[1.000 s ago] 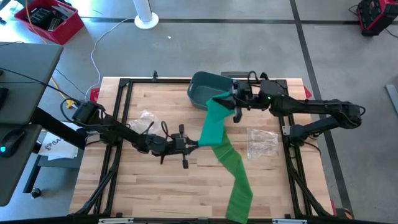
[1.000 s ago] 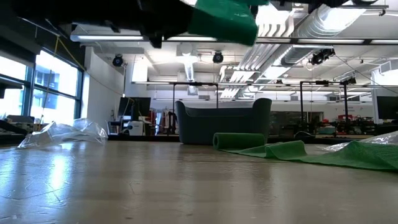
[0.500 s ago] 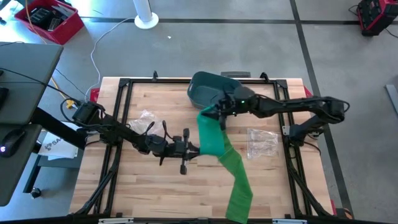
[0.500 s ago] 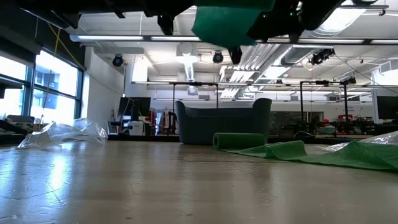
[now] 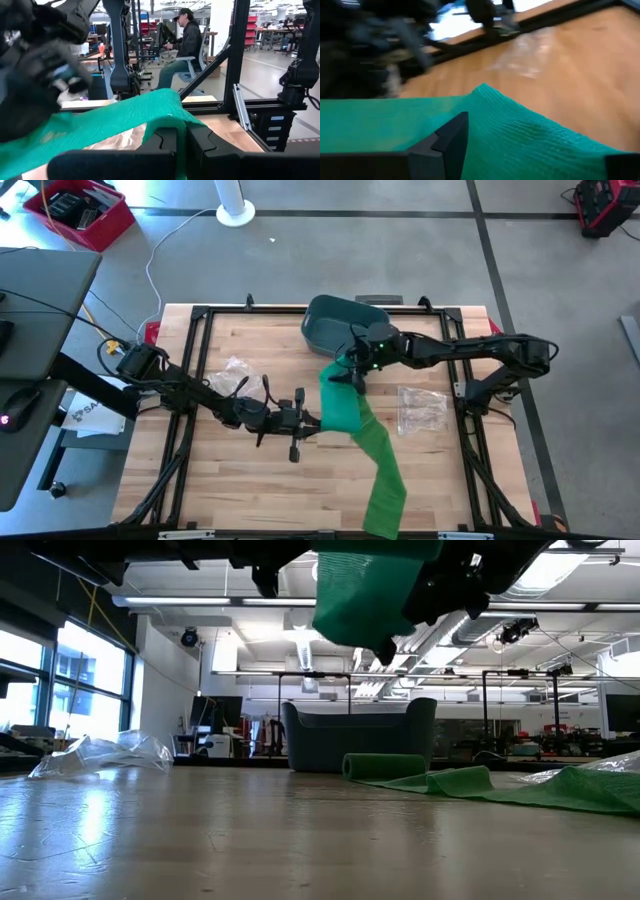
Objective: Roll bandage
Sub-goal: Roll the light green bandage
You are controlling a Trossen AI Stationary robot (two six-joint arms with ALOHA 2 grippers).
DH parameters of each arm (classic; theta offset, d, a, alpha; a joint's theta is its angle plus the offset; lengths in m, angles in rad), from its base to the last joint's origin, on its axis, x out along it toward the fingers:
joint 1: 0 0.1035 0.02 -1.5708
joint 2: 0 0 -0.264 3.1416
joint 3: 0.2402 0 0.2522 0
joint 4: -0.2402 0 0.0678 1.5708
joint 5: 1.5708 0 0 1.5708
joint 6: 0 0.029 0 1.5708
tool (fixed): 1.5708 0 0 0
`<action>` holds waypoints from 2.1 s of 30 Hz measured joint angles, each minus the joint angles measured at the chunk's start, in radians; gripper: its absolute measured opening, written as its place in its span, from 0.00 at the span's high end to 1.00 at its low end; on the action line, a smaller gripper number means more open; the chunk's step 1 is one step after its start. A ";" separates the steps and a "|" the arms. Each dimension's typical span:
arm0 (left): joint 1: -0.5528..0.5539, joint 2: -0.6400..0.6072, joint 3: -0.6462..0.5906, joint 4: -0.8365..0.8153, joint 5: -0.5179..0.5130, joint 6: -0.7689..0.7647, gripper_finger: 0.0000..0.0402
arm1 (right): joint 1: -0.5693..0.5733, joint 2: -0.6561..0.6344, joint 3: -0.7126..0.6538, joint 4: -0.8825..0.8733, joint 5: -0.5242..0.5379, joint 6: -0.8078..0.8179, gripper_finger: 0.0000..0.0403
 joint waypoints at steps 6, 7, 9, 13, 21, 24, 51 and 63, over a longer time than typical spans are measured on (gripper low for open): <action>0.000 0.000 0.000 -0.018 0.001 -0.010 1.00 | 0.004 -0.043 0.000 0.000 -0.295 -0.008 0.53; 0.002 0.000 0.000 -0.021 0.001 -0.014 1.00 | 0.005 -0.048 0.000 0.000 -0.345 -0.023 0.53; 0.006 0.000 -0.003 -0.022 0.001 -0.026 1.00 | 0.011 -0.055 0.000 0.006 -0.408 -0.031 0.53; 0.010 0.000 -0.004 -0.042 0.000 -0.048 1.00 | 0.010 -0.057 0.000 0.027 -0.287 0.006 0.53; 0.010 -0.001 -0.004 -0.050 -0.005 -0.058 1.00 | 0.009 -0.057 0.000 -0.060 -0.198 0.020 0.53; 0.013 -0.001 -0.004 -0.052 -0.002 -0.058 1.00 | 0.017 -0.057 0.000 -0.075 -0.362 0.000 0.53; 0.014 -0.001 -0.004 -0.056 -0.007 -0.074 1.00 | -0.129 -0.056 0.035 -0.722 -0.583 -0.313 0.40; 0.014 -0.001 -0.004 -0.056 -0.006 -0.075 1.00 | -0.126 -0.056 0.179 -1.106 -0.039 -0.442 0.40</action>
